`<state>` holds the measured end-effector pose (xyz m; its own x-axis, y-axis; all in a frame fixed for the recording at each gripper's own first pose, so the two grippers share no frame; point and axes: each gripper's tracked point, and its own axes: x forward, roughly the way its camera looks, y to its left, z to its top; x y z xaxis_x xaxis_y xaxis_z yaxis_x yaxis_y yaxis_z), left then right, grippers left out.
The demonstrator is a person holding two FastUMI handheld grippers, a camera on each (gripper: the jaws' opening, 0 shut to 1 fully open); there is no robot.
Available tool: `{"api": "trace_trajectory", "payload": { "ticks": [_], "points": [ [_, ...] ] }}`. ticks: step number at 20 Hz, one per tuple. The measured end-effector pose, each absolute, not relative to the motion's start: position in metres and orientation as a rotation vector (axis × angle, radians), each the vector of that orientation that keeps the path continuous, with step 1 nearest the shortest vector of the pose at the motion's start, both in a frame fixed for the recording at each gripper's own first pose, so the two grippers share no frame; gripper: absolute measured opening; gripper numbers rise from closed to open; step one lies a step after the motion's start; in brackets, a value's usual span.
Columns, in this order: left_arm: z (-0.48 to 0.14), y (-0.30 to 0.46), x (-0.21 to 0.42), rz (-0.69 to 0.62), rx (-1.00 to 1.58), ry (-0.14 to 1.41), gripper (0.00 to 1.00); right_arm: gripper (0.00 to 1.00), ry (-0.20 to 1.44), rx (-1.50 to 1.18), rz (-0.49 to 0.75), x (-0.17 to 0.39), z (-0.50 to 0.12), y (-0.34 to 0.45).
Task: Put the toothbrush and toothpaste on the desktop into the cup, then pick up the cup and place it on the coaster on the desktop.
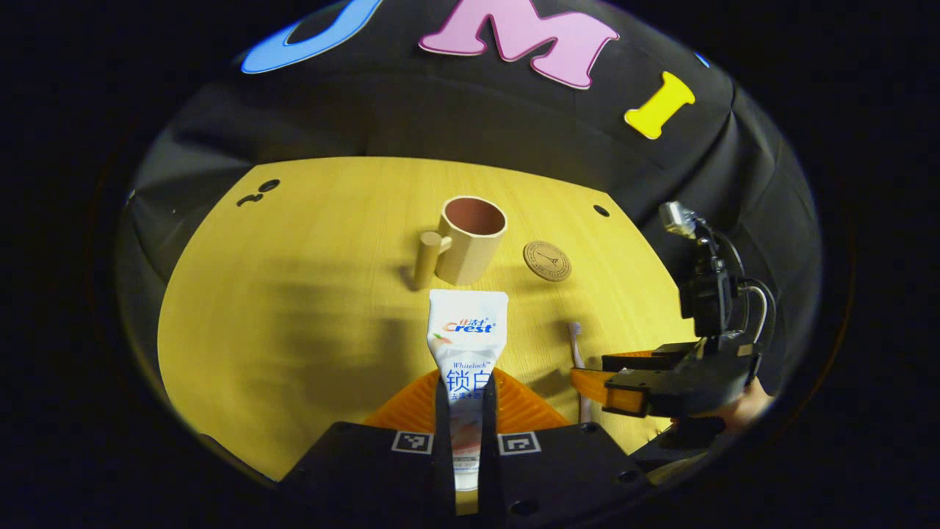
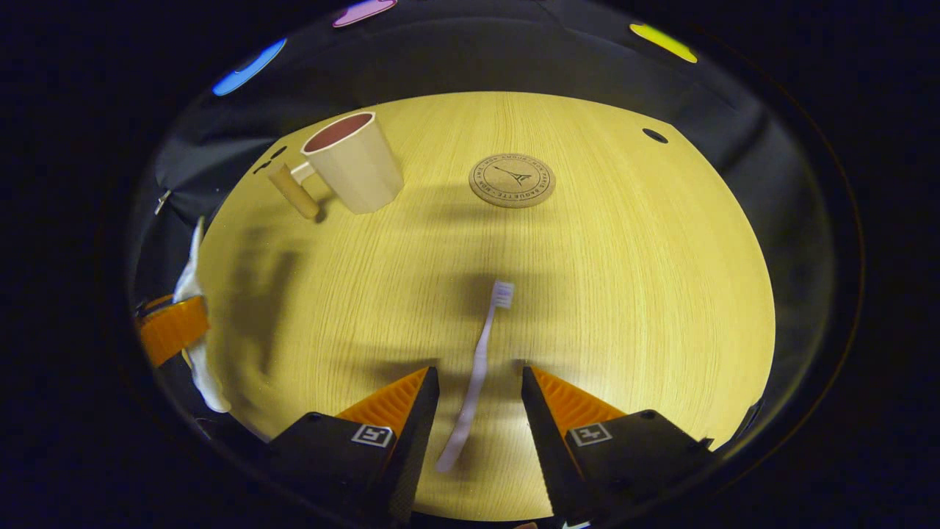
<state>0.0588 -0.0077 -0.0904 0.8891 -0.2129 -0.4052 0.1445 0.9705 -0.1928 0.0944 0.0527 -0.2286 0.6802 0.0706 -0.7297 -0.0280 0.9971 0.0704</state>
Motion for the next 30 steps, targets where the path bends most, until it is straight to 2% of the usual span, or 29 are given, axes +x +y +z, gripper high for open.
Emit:
{"api": "trace_trajectory", "payload": {
  "ticks": [3, 6, 7, 8, 9, 11, 12, 13, 14, 16, 17, 18, 25, 30],
  "points": [
    [-0.089, 0.010, 0.043, -0.179, -0.173, 0.422, 0.18, 0.66, 0.866, 0.058, 0.031, 0.094, -0.237, 0.053],
    [-0.091, 0.023, 0.037, -0.170, -0.164, 0.412, 0.18, 0.56, 0.889, 0.033, 0.003, 0.092, -0.241, 0.051],
    [-0.089, 0.025, 0.033, -0.164, -0.152, 0.409, 0.18, 0.64, 0.895, 0.038, -0.003, 0.091, -0.240, 0.052],
    [-0.090, 0.027, 0.030, -0.163, -0.143, 0.406, 0.18, 0.50, 0.910, 0.042, -0.005, 0.091, -0.242, 0.053],
    [-0.092, 0.030, 0.026, -0.161, -0.135, 0.403, 0.18, 0.47, 0.922, 0.046, -0.007, 0.091, -0.242, 0.054],
    [-0.094, 0.032, 0.021, -0.165, -0.128, 0.396, 0.18, 0.30, 0.958, 0.018, 0.000, 0.089, -0.243, 0.057],
    [-0.094, 0.032, 0.020, -0.170, -0.131, 0.397, 0.18, 0.24, 0.975, 0.008, 0.008, 0.087, -0.243, 0.060],
    [-0.094, 0.031, 0.022, -0.174, -0.136, 0.396, 0.18, 0.24, 0.978, 0.017, 0.012, 0.088, -0.246, 0.064],
    [-0.093, 0.031, 0.023, -0.180, -0.142, 0.393, 0.18, 0.08, 0.975, 0.033, -0.001, 0.087, -0.242, 0.064],
    [-0.084, 0.032, 0.021, -0.200, -0.160, 0.364, 0.18, 0.09, 0.923, 0.109, 0.017, 0.090, -0.237, 0.071],
    [-0.075, 0.033, 0.020, -0.209, -0.175, 0.339, 0.18, 0.00, 0.875, 0.171, 0.049, 0.095, -0.232, 0.080],
    [-0.063, 0.034, 0.021, -0.219, -0.192, 0.307, 0.18, 0.06, 0.814, 0.220, 0.067, 0.098, -0.221, 0.082],
    [0.034, 0.022, 0.075, -0.286, -0.283, 0.044, 0.18, 0.05, 0.361, 0.439, 0.172, 0.103, -0.121, 0.062],
    [0.103, 0.011, 0.131, -0.304, -0.324, -0.154, 0.17, 0.05, 0.207, 0.471, 0.220, 0.098, -0.081, 0.047]
  ]
}}
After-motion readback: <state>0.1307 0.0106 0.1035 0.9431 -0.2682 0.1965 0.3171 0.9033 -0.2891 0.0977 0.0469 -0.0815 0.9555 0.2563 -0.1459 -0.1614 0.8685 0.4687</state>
